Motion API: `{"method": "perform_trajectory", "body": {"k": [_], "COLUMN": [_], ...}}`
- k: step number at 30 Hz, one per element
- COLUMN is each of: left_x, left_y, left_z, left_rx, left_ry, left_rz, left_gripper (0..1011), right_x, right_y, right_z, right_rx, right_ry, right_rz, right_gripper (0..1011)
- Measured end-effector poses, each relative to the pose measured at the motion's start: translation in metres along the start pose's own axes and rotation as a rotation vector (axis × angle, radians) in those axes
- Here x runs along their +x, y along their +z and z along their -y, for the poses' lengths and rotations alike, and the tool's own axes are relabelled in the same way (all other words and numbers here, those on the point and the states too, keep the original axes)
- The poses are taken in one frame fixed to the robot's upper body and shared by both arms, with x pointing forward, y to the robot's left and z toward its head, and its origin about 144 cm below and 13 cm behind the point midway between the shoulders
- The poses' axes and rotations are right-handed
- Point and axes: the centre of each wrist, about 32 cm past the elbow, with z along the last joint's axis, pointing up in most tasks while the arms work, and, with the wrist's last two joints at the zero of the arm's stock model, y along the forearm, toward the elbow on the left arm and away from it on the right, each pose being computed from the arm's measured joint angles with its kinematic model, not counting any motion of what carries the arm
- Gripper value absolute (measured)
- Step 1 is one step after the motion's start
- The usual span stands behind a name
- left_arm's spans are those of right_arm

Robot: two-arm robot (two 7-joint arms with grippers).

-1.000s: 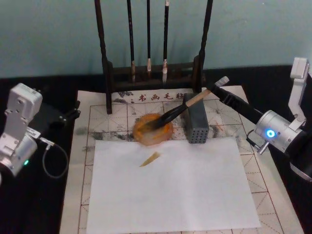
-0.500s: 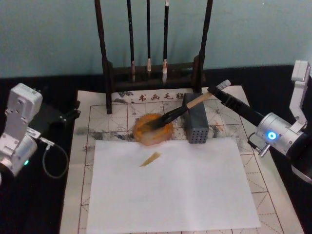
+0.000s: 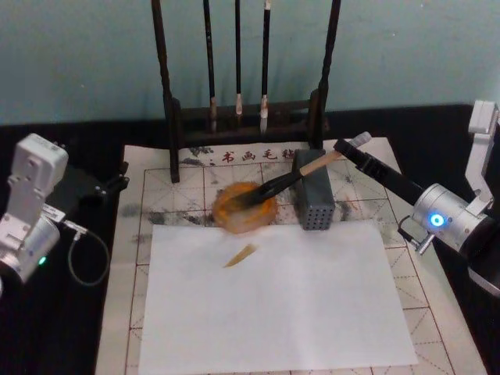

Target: Pick up the brush from the inkstone, write on the paper, then place the brush back to its original position.

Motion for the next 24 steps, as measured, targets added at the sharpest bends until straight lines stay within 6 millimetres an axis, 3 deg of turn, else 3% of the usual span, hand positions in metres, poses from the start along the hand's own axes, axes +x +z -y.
{"method": "perform_trajectory", "body": {"k": [24], "left_x": [0.0000], "left_y": [0.0000], "left_z": [0.0000], "left_rx": [0.000], "left_ry": [0.000], "left_rz": [0.000], "left_gripper": [1001], "right_x": [-0.0002], "right_y": [0.0002], "right_z": [-0.0007], "right_rx": [0.001], "right_ry": [0.001], "right_rz": [0.003], "right_gripper": [183]}}
